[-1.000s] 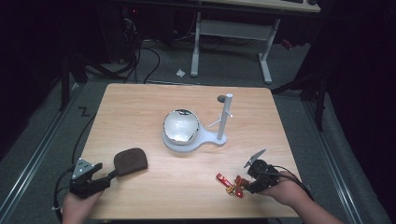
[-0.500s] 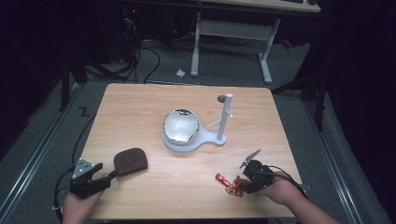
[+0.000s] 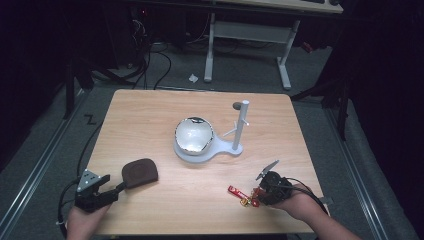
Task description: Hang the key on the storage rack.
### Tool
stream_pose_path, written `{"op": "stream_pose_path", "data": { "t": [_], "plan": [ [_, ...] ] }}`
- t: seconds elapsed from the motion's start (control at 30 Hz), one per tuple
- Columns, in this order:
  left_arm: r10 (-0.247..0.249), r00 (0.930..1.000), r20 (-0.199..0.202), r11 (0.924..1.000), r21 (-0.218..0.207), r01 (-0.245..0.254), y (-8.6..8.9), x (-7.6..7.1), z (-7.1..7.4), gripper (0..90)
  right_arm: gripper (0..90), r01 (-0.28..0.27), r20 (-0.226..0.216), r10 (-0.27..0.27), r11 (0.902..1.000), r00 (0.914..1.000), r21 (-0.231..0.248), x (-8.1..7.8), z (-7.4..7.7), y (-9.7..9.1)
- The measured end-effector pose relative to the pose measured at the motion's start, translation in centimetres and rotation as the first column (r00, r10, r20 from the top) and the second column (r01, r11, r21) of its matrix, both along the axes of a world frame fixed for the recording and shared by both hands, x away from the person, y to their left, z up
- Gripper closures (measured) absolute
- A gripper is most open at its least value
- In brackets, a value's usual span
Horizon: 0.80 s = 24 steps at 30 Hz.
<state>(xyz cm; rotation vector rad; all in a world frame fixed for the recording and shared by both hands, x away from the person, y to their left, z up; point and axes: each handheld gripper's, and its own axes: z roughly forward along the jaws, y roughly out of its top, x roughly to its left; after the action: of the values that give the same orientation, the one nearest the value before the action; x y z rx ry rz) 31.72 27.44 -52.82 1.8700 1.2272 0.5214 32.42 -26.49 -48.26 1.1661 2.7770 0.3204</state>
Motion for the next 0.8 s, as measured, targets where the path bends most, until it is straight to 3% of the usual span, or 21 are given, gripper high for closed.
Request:
{"op": "stream_pose_path", "data": {
  "t": [0.4, 0.8],
  "plan": [
    [0.001, 1.0000, -0.001, 1.0000, -0.005, -0.001, 0.0, 0.0, 0.0, 34.2, 65.1, 0.066, 0.019, -0.066, 0.9978, 0.9977, -0.006, -0.6, 3.4, -1.9],
    [0.000, 1.0000, -0.004, 0.9999, -0.013, 0.000, 0.1, 0.0, -0.1, 34.2, 65.1, 0.093, 0.059, -0.092, 0.9954, 0.9941, -0.022, -0.8, 7.0, -3.5]
  ]
}}
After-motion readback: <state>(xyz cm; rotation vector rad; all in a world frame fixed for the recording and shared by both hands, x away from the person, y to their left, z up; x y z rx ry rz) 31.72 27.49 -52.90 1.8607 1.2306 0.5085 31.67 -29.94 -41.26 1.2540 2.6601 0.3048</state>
